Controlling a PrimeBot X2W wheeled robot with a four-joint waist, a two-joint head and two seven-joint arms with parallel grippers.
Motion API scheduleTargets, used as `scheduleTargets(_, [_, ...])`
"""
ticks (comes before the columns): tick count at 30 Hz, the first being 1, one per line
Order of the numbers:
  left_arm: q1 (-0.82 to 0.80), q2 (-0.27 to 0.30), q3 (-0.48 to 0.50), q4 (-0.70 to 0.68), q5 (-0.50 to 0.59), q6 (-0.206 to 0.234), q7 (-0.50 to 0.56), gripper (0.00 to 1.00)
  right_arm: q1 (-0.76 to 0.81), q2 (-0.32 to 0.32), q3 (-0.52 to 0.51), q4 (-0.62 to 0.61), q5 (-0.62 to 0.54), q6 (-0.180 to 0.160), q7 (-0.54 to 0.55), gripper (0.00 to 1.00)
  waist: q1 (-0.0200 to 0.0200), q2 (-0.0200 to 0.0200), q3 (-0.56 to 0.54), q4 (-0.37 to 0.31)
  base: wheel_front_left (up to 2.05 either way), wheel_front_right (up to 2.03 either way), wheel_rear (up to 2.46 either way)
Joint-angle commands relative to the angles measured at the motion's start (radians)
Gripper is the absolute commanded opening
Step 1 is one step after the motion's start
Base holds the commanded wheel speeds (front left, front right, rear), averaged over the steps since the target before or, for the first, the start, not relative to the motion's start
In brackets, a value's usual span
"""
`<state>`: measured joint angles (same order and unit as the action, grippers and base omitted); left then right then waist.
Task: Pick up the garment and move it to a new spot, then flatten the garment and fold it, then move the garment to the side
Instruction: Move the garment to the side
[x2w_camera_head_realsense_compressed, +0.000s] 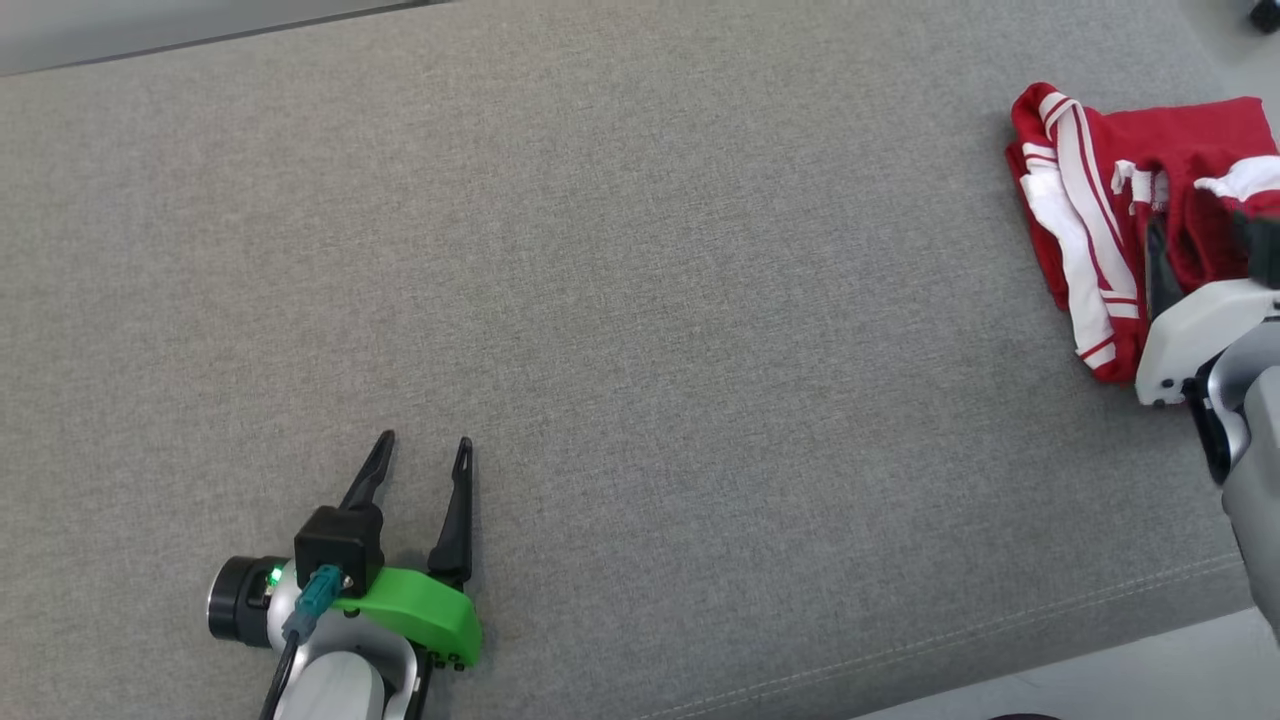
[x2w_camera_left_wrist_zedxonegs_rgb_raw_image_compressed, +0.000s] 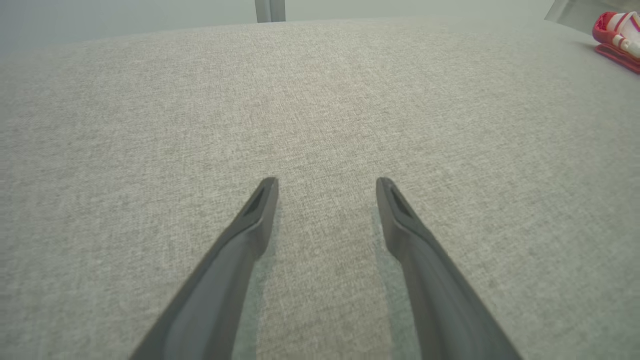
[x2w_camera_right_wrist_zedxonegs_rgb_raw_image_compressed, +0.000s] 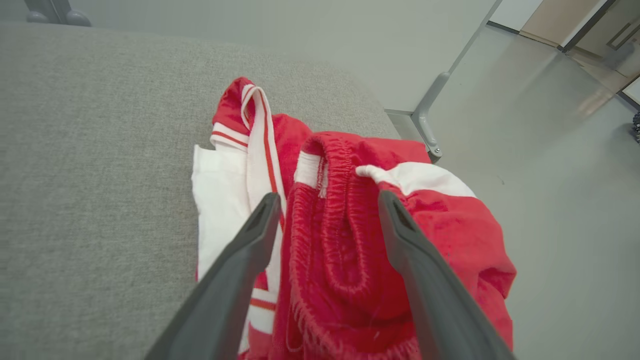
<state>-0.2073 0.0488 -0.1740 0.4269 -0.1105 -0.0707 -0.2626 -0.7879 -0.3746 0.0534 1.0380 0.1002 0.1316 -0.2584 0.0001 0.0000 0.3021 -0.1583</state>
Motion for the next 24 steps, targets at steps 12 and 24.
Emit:
scheduleTargets(12, [0.083,0.004,0.020,-0.007,-0.057,0.031,-0.002,1.00,0.255,0.149,0.105,-0.295,0.061,-0.002,-0.007,1.00,-0.0001,0.0000,-0.162,0.022,0.00,0.00,0.00])
scheduleTargets(24, [0.183,0.004,0.080,-0.013,-0.068,0.040,-0.002,1.00,0.491,0.238,0.143,-0.455,0.102,-0.002,-0.007,1.00,-0.0001,0.0000,-0.295,0.077,0.00,0.00,0.00])
